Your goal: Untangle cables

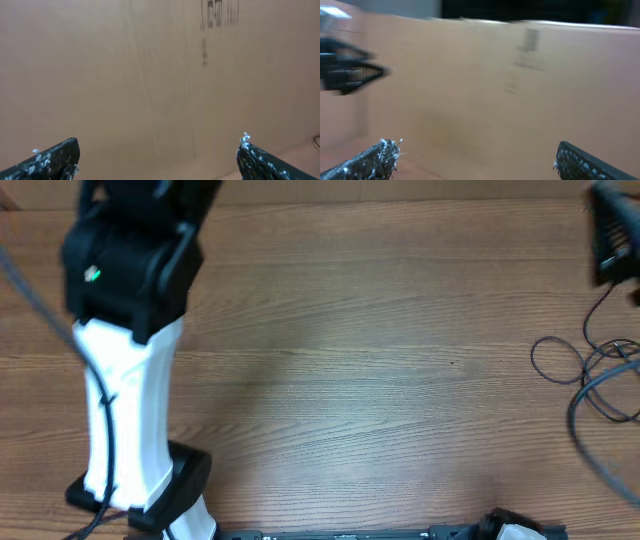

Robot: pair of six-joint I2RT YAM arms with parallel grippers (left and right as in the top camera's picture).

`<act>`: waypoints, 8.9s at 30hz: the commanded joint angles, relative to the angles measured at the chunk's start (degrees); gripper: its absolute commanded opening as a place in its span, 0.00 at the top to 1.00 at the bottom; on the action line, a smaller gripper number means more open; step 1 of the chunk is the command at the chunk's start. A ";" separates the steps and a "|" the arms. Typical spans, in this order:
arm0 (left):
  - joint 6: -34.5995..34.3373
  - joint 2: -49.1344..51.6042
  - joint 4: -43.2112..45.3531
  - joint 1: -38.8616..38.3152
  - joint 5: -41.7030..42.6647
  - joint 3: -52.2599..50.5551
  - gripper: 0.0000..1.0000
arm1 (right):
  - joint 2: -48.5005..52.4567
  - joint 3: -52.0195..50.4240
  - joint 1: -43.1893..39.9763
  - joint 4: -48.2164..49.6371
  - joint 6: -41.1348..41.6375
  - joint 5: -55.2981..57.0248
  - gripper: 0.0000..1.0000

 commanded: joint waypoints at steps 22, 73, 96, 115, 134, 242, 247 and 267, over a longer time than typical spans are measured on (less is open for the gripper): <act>7.52 -38.47 7.54 0.02 -15.63 -43.10 0.00 | -43.10 -27.19 19.89 11.13 -7.39 2.14 0.00; 11.21 -36.76 8.00 0.02 -14.60 -45.27 0.00 | -57.68 -95.86 19.89 13.49 -2.73 48.98 0.00; 6.51 -35.74 -1.22 0.02 -11.69 -45.27 0.00 | -57.09 -97.04 19.91 13.20 -1.73 47.93 0.00; -4.55 -30.67 16.44 3.96 -4.74 -45.99 0.01 | -57.09 -97.04 19.91 13.20 -1.73 47.95 0.00; -14.64 -68.08 51.08 4.96 -8.35 -116.41 0.00 | -57.09 -97.04 19.91 13.20 -1.73 47.95 0.00; -10.88 -104.54 47.08 21.05 -3.61 -157.96 0.01 | -63.54 -99.25 19.89 20.59 -1.92 44.06 0.00; -10.88 -104.54 47.08 21.05 -3.61 -157.96 0.00 | -63.54 -100.78 19.85 21.68 -2.16 44.09 0.00; -10.88 -104.54 47.06 21.05 -3.61 -157.96 0.00 | -63.54 -100.78 19.41 21.84 -2.14 44.06 0.00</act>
